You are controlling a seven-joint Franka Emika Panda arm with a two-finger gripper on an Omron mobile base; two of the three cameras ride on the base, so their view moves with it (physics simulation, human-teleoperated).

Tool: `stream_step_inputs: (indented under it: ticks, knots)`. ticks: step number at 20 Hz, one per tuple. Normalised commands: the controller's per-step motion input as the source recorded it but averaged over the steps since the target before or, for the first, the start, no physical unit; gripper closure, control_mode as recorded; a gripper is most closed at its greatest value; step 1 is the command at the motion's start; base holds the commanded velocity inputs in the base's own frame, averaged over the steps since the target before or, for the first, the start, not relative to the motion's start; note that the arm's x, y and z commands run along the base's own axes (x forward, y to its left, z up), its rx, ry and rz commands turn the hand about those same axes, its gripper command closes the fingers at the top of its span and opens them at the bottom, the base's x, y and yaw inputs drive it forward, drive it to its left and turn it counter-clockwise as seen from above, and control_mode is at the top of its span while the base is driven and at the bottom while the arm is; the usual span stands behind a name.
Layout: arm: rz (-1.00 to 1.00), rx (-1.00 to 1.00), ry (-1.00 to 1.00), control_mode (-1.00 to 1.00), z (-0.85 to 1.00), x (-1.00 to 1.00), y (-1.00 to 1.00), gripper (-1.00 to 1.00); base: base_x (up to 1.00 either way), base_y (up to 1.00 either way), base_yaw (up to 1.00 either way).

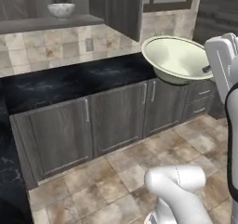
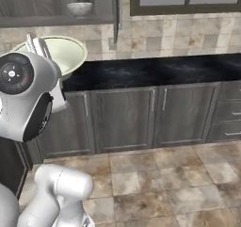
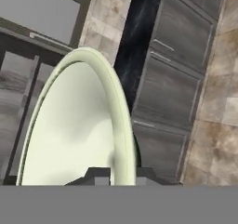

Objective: Pick up the bowls from the cabinet and place each bowl in front of a stool on the dining counter.

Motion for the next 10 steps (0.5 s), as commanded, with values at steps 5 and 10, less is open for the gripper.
stream_step_inputs:
  ticks: [5,10]
  knots:
    - [0.0,0.0,0.0,1.0,0.0,0.0,0.0,1.0,-0.31,-0.39,-0.5]
    - [0.0,0.0,0.0,1.0,0.0,0.0,0.0,1.0,-0.09,-0.31,-0.54]
